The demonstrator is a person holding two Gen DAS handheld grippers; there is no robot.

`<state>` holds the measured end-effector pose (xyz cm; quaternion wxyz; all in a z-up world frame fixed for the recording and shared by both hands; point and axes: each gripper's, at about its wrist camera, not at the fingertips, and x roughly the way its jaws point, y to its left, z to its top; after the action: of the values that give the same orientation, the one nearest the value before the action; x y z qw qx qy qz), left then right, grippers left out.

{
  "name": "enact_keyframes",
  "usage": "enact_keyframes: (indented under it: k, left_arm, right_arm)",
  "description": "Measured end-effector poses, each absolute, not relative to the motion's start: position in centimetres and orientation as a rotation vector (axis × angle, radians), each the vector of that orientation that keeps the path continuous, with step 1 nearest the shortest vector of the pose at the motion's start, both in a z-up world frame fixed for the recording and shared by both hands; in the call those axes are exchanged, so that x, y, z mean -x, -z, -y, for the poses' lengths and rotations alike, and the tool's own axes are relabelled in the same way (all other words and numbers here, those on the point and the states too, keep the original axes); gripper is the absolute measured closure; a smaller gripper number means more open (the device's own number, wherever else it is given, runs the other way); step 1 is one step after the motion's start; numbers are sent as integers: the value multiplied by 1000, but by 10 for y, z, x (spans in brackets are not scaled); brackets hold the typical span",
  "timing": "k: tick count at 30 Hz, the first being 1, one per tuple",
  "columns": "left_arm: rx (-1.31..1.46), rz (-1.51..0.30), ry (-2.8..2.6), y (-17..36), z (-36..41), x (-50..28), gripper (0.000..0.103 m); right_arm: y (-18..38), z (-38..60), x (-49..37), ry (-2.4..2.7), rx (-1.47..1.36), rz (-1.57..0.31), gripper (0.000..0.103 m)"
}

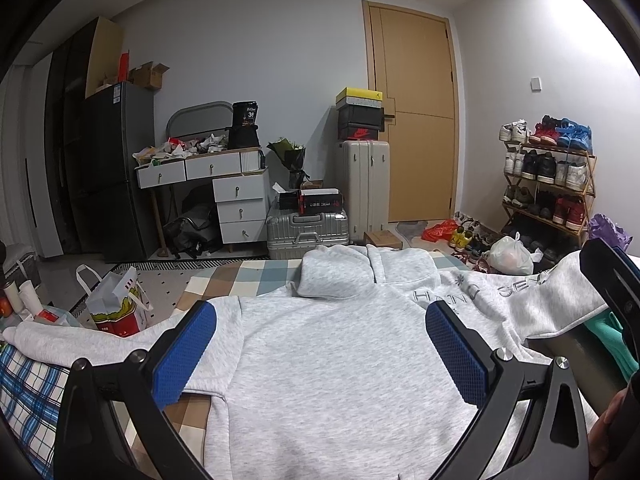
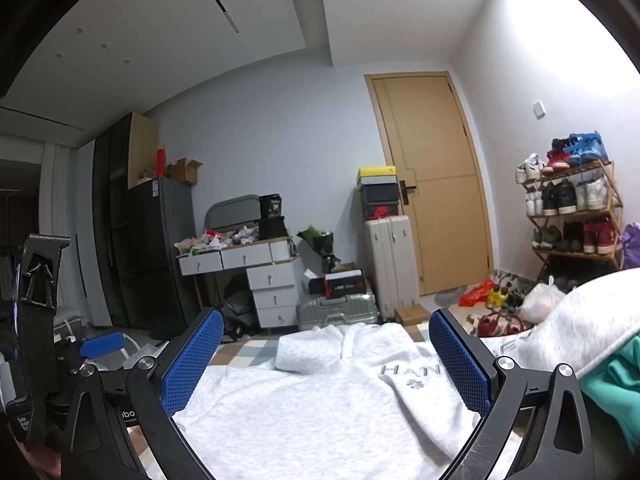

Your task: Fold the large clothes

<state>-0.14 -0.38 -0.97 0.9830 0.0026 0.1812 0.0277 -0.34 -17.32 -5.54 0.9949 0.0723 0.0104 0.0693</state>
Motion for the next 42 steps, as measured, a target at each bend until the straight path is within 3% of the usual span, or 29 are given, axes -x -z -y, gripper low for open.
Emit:
enact_keyframes:
  k: [15, 28, 34, 36, 39, 40, 41, 42]
  left_arm:
    - [-4, -422, -29, 14, 4, -1, 1]
    - [-71, -500, 51, 21, 30, -7, 1]
    - [-102, -511, 42, 24, 38, -11, 1]
    - [-109, -520, 38, 27, 40, -13, 1]
    - [-122, -538, 32, 30, 41, -15, 1]
    - [-125, -541, 30, 30, 42, -15, 1]
    - [-129, -541, 27, 31, 42, -14, 1]
    - [-132, -541, 23, 31, 42, -14, 1]
  right_arm:
    - [53, 193, -7, -57, -177, -71, 0]
    - [43, 465, 32, 356, -467, -352, 0]
    - [66, 573, 53, 494, -761, -390, 4]
    - [72, 591, 43, 471, -831, -402, 9]
    - [79, 605, 27, 467, -863, -438, 24]
    - [77, 606, 22, 490, -839, -445, 40]
    - [72, 606, 16, 509, -804, -455, 73]
    - [70, 606, 18, 520, -778, -471, 88]
